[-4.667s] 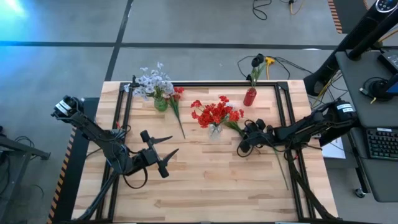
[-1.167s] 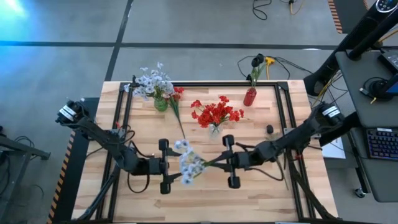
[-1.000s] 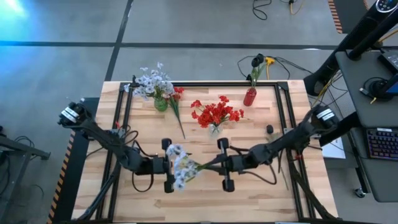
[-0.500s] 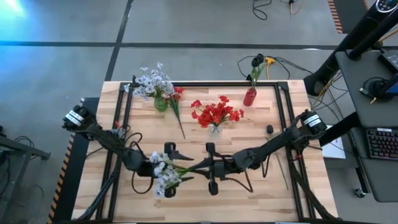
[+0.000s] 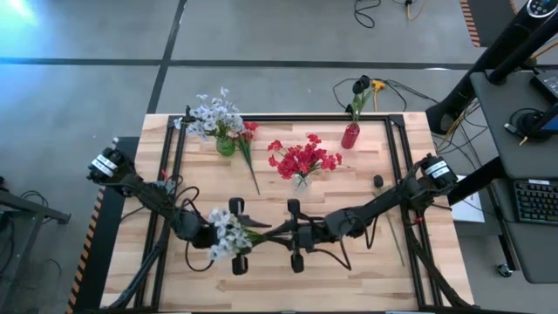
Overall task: Sort flowers into vase by color
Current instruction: Put the white flower into the green vase
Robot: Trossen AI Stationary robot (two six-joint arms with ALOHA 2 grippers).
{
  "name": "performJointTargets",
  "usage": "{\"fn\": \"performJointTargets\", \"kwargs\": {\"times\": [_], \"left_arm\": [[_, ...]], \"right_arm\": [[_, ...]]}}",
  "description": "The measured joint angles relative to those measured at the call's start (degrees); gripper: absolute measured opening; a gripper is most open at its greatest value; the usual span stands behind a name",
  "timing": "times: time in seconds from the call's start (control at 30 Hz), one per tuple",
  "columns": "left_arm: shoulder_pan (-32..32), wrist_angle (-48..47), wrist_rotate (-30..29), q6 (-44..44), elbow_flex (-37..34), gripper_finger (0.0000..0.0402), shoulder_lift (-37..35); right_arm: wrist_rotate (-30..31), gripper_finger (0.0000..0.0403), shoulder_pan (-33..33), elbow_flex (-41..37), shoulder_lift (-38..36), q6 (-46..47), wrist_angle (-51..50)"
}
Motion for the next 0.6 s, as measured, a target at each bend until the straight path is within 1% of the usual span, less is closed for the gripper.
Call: {"fn": "performJointTargets", "kwargs": {"times": [0.13, 0.2, 0.27, 0.33, 0.4, 0.5, 0.6], "left_arm": [[0.0, -0.1, -0.9, -1.0, 0.0, 0.0063, 0.0], [0.0, 0.0, -3.2, -1.3, 0.0, 0.0045, -0.1], [-0.1, 0.0, -6.9, -1.3, 0.0, 0.0032, -0.2], [-0.2, -0.1, -9.9, -0.8, 0.0, 0.0023, -0.2], [-0.2, -0.3, -11.6, 0.2, 0.0, 0.0017, -0.2], [-0.2, -0.6, -15.1, 1.6, 0.0, 0.0013, -0.4], [-0.4, -0.4, -20.6, 2.9, 0.0, 0.0012, -1.1]], "right_arm": [[-0.1, 0.0062, 0.0, 0.0, -0.4, 2.6, -1.4], [0.5, 0.0084, 0.0, 0.0, -1.4, 3.5, -3.3], [2.3, 0.0109, 0.0, 0.0, -2.7, 4.2, -5.8], [4.3, 0.0133, 0.1, -0.1, -4.5, 5.4, -9.2], [5.3, 0.0156, 0.1, -0.1, -6.1, 6.6, -12.5], [5.5, 0.0184, 0.2, -0.1, -8.2, 8.2, -17.0], [5.6, 0.0205, 0.3, -0.1, -9.2, 9.4, -19.4]]}}
